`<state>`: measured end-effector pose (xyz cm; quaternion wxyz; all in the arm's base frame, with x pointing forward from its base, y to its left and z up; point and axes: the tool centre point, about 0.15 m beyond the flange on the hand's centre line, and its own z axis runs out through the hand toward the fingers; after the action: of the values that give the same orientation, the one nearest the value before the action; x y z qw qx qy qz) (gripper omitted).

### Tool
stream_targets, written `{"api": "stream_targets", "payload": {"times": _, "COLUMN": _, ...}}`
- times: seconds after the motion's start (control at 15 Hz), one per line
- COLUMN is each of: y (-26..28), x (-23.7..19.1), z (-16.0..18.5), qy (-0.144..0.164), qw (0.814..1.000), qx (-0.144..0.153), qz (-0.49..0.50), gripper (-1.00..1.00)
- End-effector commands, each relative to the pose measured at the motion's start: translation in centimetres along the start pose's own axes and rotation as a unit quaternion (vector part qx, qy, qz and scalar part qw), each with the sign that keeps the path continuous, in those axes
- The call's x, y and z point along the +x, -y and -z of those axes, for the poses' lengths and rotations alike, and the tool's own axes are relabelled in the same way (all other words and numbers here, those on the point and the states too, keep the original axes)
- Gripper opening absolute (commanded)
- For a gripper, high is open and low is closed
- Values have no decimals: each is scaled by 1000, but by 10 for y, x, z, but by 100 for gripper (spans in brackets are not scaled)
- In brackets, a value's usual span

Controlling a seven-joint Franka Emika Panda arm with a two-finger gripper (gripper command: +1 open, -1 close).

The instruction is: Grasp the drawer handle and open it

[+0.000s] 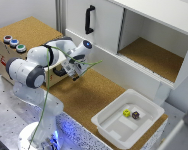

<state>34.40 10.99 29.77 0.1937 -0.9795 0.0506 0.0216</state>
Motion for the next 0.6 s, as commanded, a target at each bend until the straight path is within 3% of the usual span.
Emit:
{"api": "stream_targets", "payload": {"times": 0.0, "y": -26, "x": 2, "z": 4, "qy": -45, "qw": 998, "qx": -41, "qz": 13, "gripper": 100}}
{"api": "stream_targets", "payload": {"times": 0.33, "y": -3, "x": -1, "z": 30, "qy": -72, "qw": 993, "qx": -68, "qz": 62, "gripper": 100}}
{"api": "stream_targets", "payload": {"times": 0.53, "y": 4, "x": -4, "z": 51, "qy": -92, "qw": 991, "qx": -61, "qz": 79, "gripper": 100}}
